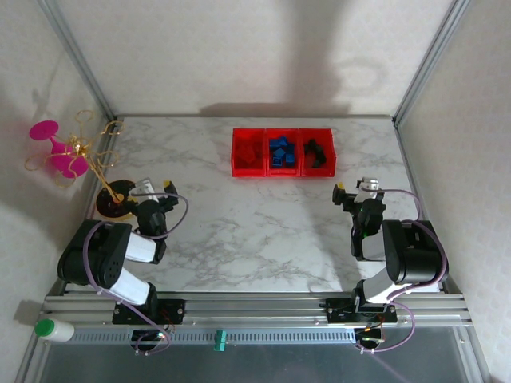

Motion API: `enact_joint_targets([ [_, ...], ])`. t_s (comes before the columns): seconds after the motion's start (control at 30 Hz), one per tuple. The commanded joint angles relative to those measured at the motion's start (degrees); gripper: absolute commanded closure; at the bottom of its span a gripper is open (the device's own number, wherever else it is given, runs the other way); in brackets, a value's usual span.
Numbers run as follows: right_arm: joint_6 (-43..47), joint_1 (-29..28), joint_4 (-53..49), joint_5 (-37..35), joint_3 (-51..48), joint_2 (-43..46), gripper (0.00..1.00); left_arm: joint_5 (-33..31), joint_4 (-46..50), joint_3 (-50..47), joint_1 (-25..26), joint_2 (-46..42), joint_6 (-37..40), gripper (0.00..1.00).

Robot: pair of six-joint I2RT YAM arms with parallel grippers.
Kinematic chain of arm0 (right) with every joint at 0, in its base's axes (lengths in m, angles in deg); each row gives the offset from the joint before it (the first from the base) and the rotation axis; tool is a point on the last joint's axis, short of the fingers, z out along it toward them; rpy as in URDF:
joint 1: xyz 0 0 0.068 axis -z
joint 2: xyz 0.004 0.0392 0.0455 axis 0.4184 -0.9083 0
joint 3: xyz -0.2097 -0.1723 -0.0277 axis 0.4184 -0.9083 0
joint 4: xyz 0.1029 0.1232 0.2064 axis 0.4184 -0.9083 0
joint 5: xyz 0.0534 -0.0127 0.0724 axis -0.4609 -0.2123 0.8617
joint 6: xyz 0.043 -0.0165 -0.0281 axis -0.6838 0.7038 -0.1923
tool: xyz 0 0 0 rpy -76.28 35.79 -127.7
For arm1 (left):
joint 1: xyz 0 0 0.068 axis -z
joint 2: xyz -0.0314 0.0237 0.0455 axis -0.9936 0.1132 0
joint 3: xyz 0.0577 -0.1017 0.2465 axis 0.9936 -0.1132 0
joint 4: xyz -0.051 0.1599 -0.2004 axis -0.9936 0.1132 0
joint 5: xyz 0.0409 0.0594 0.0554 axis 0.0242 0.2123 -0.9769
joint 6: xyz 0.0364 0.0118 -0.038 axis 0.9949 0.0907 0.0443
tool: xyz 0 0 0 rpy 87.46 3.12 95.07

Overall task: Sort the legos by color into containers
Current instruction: Reset both arms

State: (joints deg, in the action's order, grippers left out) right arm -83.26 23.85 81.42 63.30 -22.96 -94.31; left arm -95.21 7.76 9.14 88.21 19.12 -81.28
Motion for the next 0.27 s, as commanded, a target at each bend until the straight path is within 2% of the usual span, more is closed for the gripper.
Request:
enact_joint_targets([
  [0.0, -0.22, 0.15, 2.36, 0.54, 0.49, -0.04, 0.01, 2.03, -4.61, 0.27, 0.01, -0.13, 1.12, 0.01],
  [0.23, -0.23, 0.18, 2.21, 0.56, 0.58, -0.04, 0.01, 1.96, -4.74, 0.28, -0.05, 0.02, 1.2, 0.01],
])
